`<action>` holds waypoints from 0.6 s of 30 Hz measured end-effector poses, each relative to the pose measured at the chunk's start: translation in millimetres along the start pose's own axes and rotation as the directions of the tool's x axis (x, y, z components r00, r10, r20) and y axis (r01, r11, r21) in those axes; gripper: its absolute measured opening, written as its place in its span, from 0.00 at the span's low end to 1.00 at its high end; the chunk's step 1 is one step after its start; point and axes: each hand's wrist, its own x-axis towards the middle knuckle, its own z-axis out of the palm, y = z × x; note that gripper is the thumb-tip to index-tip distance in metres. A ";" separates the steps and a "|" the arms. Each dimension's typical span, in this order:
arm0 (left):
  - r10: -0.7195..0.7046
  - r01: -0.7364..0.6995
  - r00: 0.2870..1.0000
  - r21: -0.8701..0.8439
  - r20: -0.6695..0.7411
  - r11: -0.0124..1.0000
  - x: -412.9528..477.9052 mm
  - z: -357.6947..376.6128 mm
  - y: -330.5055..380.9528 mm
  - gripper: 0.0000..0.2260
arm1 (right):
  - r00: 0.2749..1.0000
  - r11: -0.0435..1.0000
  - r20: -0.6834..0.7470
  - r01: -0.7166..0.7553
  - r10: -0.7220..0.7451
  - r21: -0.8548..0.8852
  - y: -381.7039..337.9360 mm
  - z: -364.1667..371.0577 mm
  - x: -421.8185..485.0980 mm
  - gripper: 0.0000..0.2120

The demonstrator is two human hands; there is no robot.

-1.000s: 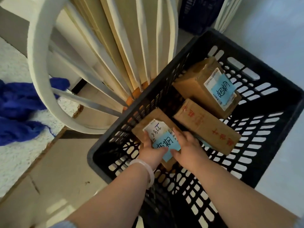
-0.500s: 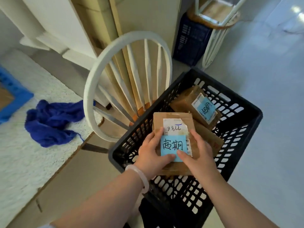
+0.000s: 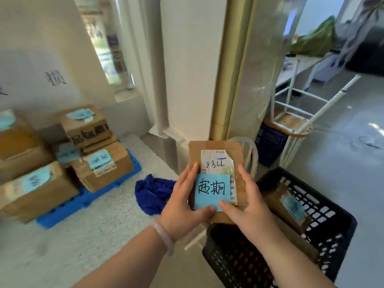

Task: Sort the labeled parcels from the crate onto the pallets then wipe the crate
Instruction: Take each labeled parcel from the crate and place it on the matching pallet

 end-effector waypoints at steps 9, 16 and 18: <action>-0.058 0.081 0.932 0.051 -0.357 0.995 -137.9 -220.4 -37.7 0.43 | 0.920 0.968 0.305 0.251 -0.247 0.026 -118.2 225.9 -32.3 0.45; -0.163 0.191 0.821 -0.006 -0.547 0.982 -246.9 -334.7 -73.9 0.44 | 0.800 0.937 0.497 0.335 -0.337 0.096 -172.7 372.1 -82.1 0.45; -0.184 0.215 0.787 -0.017 -0.589 0.976 -270.8 -356.3 -82.5 0.44 | 0.763 0.934 0.548 0.339 -0.343 0.113 -184.2 400.4 -92.6 0.44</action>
